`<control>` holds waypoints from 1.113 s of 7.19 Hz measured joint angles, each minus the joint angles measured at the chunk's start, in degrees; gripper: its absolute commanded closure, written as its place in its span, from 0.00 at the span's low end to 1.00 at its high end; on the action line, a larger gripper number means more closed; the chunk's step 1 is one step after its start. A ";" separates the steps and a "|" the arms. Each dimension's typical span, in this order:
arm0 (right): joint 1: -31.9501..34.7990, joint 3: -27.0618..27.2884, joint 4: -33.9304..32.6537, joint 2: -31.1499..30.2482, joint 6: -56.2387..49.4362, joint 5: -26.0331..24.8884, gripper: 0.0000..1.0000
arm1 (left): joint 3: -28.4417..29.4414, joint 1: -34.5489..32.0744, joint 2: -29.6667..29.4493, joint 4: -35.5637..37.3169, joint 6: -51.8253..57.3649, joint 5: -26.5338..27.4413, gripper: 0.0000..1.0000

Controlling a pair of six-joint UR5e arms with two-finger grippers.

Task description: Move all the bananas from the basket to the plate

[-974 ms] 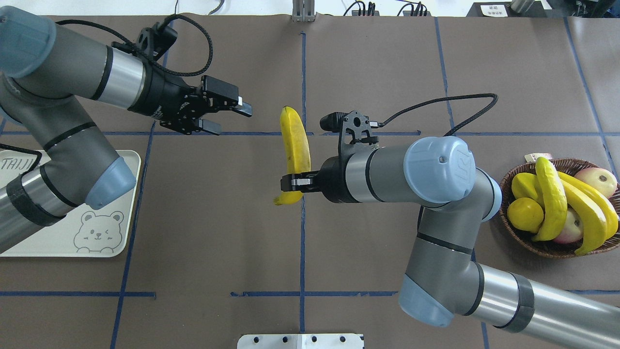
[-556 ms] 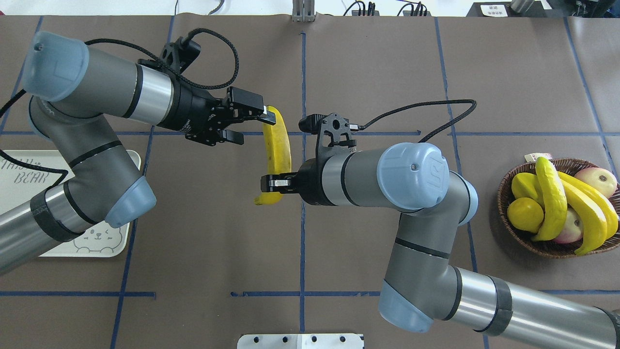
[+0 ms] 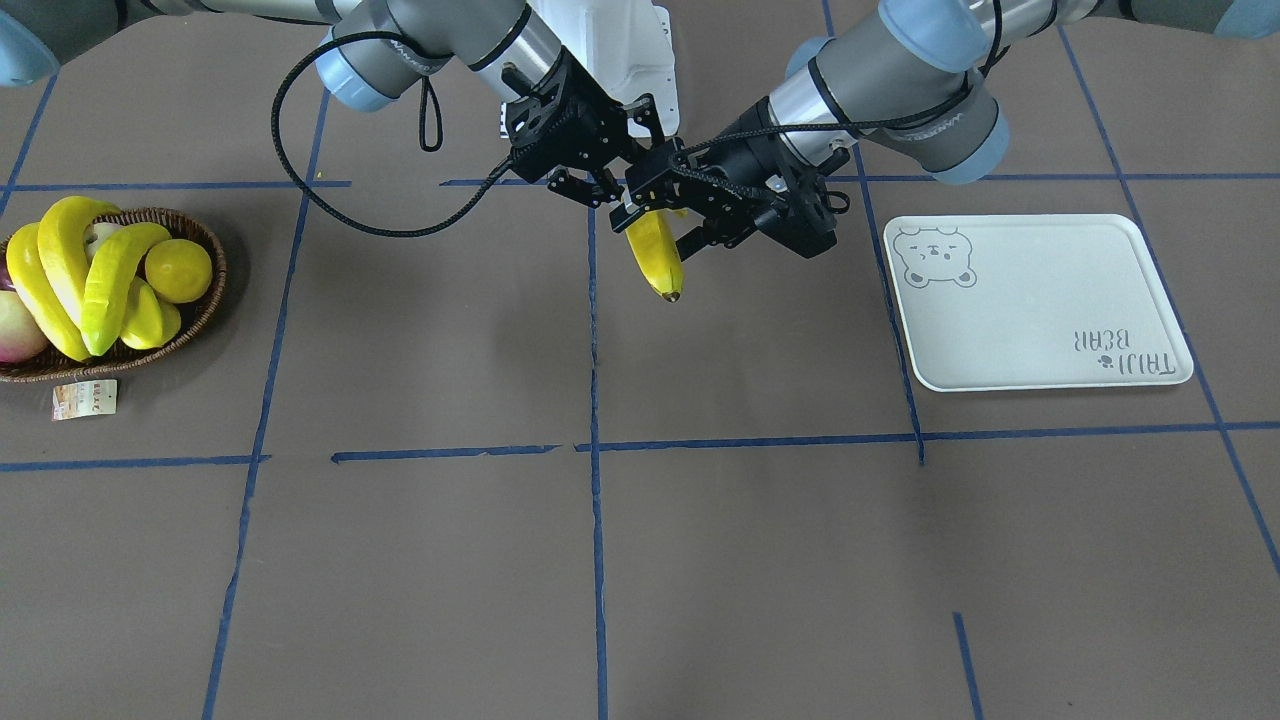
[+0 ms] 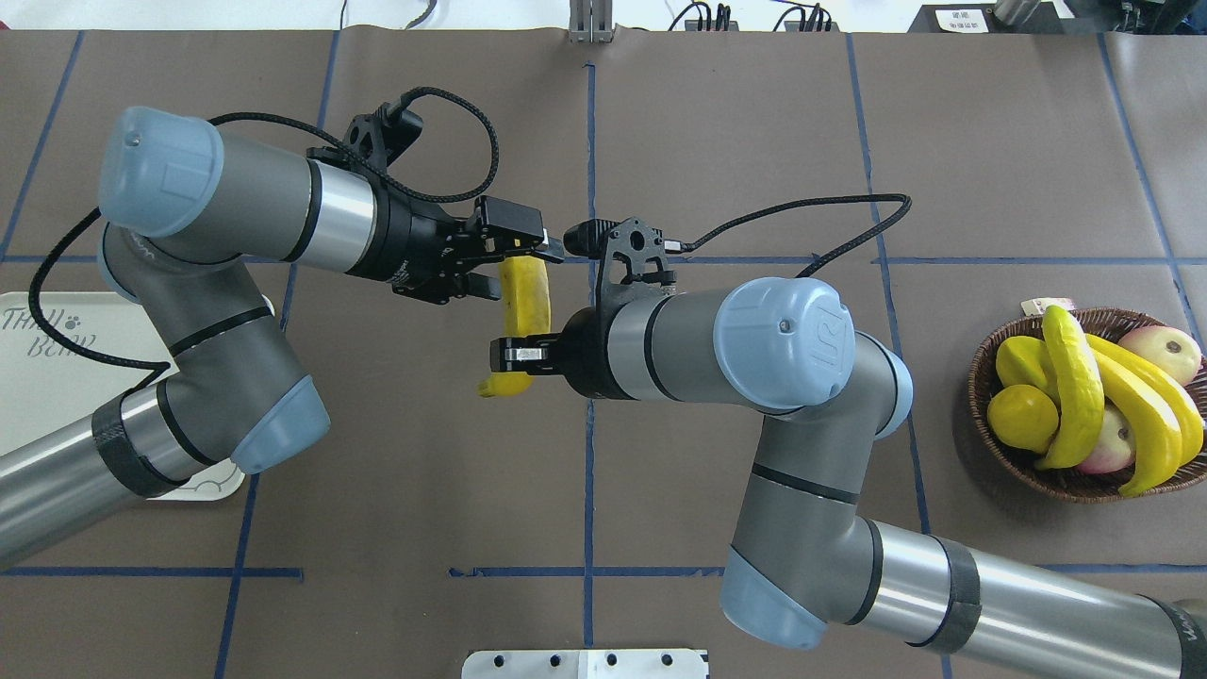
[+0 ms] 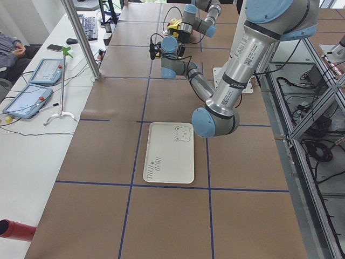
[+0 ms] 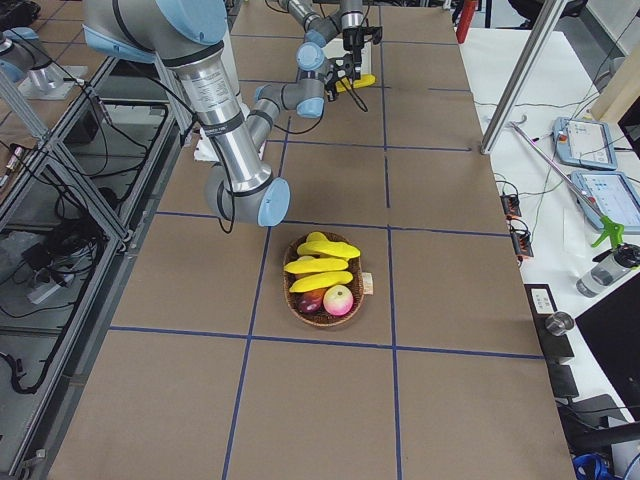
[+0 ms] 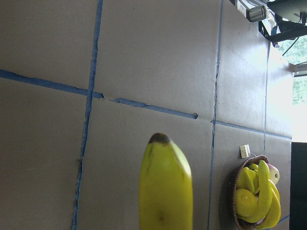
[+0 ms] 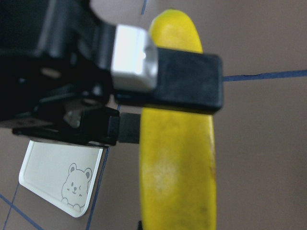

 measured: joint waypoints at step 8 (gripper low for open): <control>-0.06 -0.03 -0.04 0.05 3.13 -0.07 0.01 | -0.58 -0.02 0.51 -0.01 -1.70 0.17 1.00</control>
